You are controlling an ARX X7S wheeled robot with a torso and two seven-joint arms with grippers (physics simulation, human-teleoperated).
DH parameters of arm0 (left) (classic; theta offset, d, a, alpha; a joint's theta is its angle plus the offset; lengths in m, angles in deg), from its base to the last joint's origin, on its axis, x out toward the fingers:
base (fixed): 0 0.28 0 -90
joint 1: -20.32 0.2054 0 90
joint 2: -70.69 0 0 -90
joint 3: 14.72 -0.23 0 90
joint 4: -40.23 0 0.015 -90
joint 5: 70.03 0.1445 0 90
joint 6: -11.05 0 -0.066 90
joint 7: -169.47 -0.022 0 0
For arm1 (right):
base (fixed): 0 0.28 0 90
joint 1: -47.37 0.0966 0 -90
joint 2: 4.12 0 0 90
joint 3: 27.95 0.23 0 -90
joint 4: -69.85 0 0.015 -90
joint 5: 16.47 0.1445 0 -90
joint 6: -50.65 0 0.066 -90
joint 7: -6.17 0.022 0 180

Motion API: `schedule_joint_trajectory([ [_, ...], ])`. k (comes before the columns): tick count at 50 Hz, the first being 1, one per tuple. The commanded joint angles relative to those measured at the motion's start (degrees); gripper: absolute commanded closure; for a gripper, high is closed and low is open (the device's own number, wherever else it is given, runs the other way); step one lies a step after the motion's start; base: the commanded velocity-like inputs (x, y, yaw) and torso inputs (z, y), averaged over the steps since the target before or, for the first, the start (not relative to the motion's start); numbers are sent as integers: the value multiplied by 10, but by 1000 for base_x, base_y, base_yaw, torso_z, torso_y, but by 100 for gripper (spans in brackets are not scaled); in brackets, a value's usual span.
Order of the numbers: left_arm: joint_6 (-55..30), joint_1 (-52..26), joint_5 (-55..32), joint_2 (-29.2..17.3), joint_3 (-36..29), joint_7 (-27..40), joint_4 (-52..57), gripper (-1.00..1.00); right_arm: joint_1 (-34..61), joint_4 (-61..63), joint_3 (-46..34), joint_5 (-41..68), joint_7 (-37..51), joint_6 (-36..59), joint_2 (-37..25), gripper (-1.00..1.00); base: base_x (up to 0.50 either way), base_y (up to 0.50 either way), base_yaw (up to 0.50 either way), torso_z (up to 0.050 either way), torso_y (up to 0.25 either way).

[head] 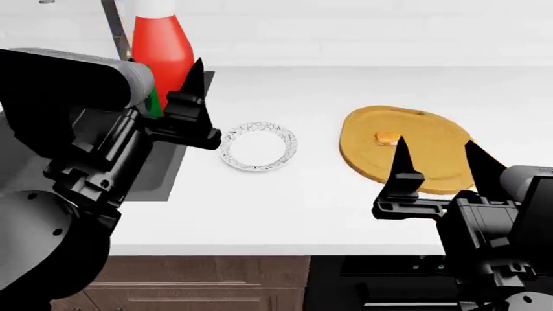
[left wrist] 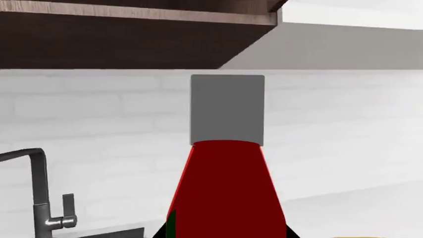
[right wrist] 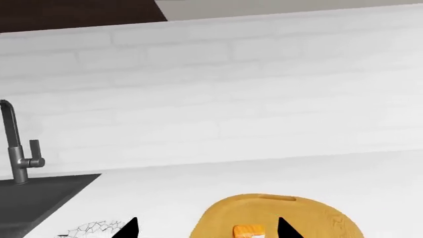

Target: Pick the sushi from the plate and place it on the cutting board. Then pick the condiment bottle from the cabinet and place it next to the cutting board.

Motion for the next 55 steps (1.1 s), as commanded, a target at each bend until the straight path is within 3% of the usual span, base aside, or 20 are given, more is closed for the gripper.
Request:
schedule_joint_trajectory([
  [1, 38, 29, 36, 0, -12, -16, 9, 100, -22, -4, 2, -4, -8, -15, 0, -100, 0, -500, 0, 0, 0],
  [21, 59, 49, 37, 1, -23, -12, 4, 100, -20, -7, -3, -11, -21, -23, 11, -100, 0, -500, 0, 0, 1],
  [37, 121, 96, 109, -19, -53, -36, -14, 100, -1, -12, -17, -13, -16, -8, 26, -100, 0, -500, 0, 1, 1],
  [55, 268, 197, 252, -27, -136, -75, -76, 100, -11, -27, -30, -33, -27, -12, 37, -100, 0, -9, 0, 0, 1],
])
